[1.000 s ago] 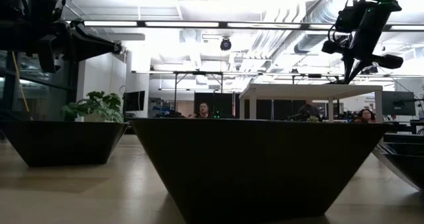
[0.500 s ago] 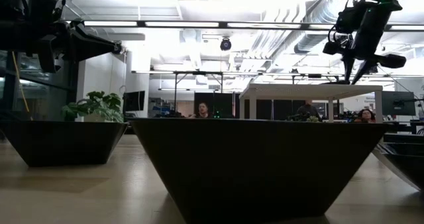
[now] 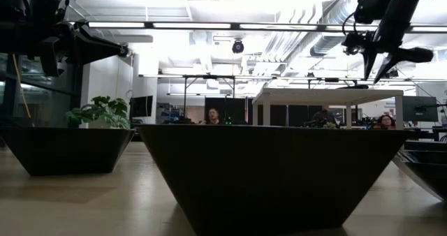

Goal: Pick & Place Mini shaped plates
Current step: Put the square plate on the shelf

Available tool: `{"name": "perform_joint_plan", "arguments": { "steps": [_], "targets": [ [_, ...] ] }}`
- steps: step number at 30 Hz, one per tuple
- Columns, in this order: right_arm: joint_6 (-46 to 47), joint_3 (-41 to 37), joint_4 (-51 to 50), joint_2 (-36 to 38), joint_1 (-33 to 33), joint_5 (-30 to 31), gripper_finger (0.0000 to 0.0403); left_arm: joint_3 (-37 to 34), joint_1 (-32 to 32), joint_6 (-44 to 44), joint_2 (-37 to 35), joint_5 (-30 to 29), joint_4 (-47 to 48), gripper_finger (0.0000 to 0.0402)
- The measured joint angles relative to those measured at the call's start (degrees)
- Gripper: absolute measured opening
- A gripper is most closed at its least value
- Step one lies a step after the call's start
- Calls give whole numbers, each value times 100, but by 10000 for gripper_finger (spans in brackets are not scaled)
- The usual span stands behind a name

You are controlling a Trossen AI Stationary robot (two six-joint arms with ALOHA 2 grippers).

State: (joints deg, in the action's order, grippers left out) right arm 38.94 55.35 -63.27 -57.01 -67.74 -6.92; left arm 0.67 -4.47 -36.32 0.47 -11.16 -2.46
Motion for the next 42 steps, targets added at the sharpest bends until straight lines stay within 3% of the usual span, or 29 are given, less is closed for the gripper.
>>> {"name": "perform_joint_plan", "arguments": {
  "steps": [8,21,35,42],
  "targets": [
    [449,0,-724,660,867,-30,94,0,0,0,0,0,0,46],
    [725,0,-1355,1055,3365,-545,94,0,-2,0,0,0,0,46],
    [3038,0,-1793,1014,6789,-190,94,0,0,0,0,1,0,46],
    [4351,0,-1775,685,8206,339,94,0,0,0,0,0,0,46]
  ]
}}
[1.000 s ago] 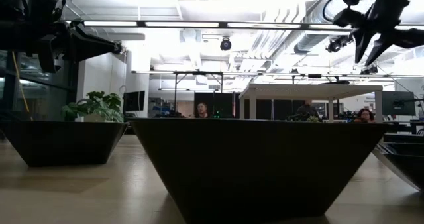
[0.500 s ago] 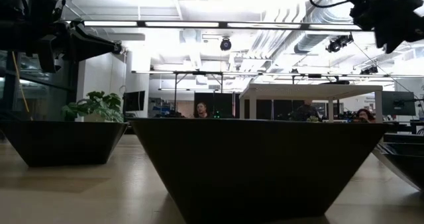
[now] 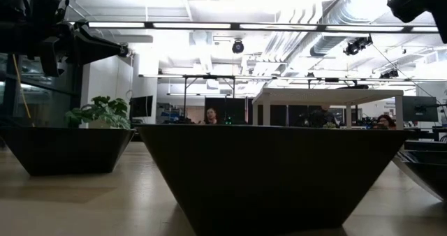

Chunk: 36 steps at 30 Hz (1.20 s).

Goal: Pick & Place Mini shaped plates
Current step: Put the square plate on the shelf

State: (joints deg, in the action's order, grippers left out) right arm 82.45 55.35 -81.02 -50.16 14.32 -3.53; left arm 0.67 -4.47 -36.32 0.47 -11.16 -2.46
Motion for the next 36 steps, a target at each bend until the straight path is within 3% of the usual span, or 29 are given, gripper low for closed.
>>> {"name": "perform_joint_plan", "arguments": {
  "steps": [9,21,26,36],
  "targets": [
    [1716,7,596,-988,1142,14,94,0,-2,0,0,0,0,46],
    [2801,7,1635,-2562,1426,-341,94,0,-1,0,0,0,0,46],
    [2047,7,2329,-3061,1347,-395,94,0,0,0,0,0,1,46],
    [-597,7,2333,-3496,1009,-388,94,0,0,0,0,1,0,46]
  ]
}}
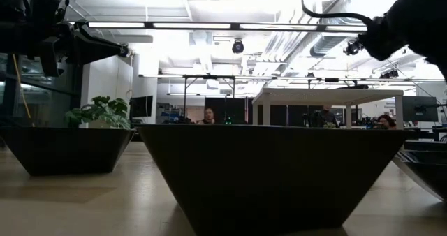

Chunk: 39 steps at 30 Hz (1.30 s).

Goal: Pick & Place Mini shaped plates
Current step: Put the square plate on the shelf

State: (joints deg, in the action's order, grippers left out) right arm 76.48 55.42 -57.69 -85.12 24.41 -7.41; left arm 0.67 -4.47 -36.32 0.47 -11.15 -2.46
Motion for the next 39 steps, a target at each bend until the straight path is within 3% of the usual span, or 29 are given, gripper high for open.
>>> {"name": "perform_joint_plan", "arguments": {
  "steps": [7,18,25,32,39],
  "targets": [
    [-1696,0,-45,-17,-308,148,94,0,-1,0,0,-1,0,46],
    [-2839,-2,-113,-490,-722,-189,94,0,0,0,0,-1,0,46],
    [-3209,-2,-109,-608,-720,-440,94,0,0,0,0,0,0,46],
    [-3299,-8,-56,-674,-720,-303,96,0,-1,0,0,1,0,46],
    [-3334,-9,135,-922,-720,-158,135,0,-2,0,0,-1,0,46]
  ]
}}
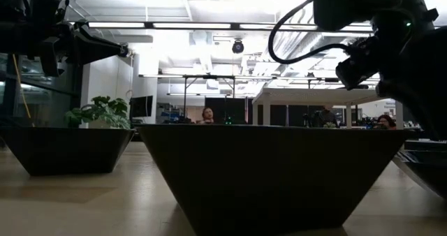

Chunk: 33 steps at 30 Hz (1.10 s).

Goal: Pick & Place Mini shaped plates
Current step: Put the square plate on the shelf

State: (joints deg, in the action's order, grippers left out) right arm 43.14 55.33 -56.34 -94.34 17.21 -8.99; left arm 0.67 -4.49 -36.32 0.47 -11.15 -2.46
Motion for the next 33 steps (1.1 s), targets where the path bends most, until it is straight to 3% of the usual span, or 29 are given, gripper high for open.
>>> {"name": "perform_joint_plan", "arguments": {
  "steps": [8,14,22,33],
  "targets": [
    [12,0,175,-63,1,-131,193,0,2,0,0,2,0,46],
    [-43,0,376,-314,2,-273,206,0,2,0,0,1,0,46],
    [-164,0,385,-394,2,-211,184,0,2,0,0,2,0,46],
    [-228,0,365,-394,2,-175,116,0,2,0,0,2,0,46]
  ]
}}
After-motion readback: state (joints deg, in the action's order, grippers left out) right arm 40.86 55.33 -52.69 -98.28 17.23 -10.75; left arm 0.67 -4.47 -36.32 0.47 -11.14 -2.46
